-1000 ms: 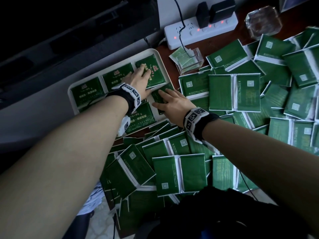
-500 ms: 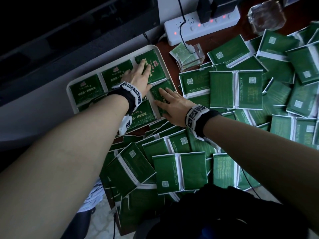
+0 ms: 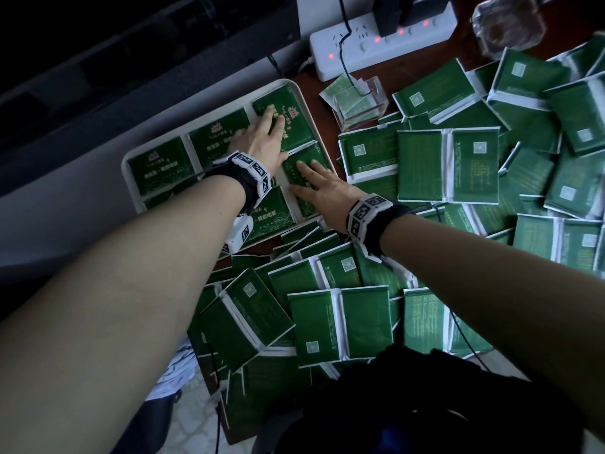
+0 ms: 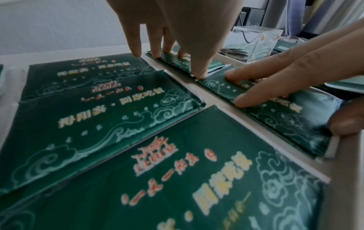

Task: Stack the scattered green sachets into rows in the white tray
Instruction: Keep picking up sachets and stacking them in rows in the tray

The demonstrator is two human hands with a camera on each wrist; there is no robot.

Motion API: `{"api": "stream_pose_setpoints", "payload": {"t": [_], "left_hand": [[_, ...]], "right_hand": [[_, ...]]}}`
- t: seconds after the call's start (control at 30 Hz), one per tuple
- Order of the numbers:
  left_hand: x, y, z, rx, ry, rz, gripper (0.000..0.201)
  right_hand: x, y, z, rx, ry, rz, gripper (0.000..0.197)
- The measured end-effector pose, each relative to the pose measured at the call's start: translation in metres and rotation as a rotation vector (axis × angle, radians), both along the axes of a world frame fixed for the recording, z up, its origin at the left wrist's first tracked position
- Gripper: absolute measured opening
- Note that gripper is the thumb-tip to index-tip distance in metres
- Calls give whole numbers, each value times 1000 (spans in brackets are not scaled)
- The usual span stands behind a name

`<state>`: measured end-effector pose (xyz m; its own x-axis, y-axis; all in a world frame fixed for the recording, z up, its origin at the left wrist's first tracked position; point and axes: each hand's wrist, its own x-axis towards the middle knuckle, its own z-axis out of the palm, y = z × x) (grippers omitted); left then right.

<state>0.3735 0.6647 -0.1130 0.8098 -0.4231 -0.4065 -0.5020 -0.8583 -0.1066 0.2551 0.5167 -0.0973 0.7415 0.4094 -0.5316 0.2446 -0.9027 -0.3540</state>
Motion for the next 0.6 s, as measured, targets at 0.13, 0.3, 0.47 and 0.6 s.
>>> {"api": "stream_pose_setpoints", "payload": {"t": [0.13, 0.3, 0.47, 0.6], "left_hand": [[0, -1, 1, -1, 4, 8, 70], [-1, 0, -1, -19, 11, 18, 71], [1, 0, 0, -46, 21, 24, 71], [-2, 1, 7, -69, 17, -1, 72]], "right_hand": [[1, -1, 0, 20, 7, -14, 85], [0, -1, 1, 28, 24, -14, 86], [-1, -2, -1, 21, 16, -7, 85], [-4, -6, 3, 25, 28, -39, 87]]}}
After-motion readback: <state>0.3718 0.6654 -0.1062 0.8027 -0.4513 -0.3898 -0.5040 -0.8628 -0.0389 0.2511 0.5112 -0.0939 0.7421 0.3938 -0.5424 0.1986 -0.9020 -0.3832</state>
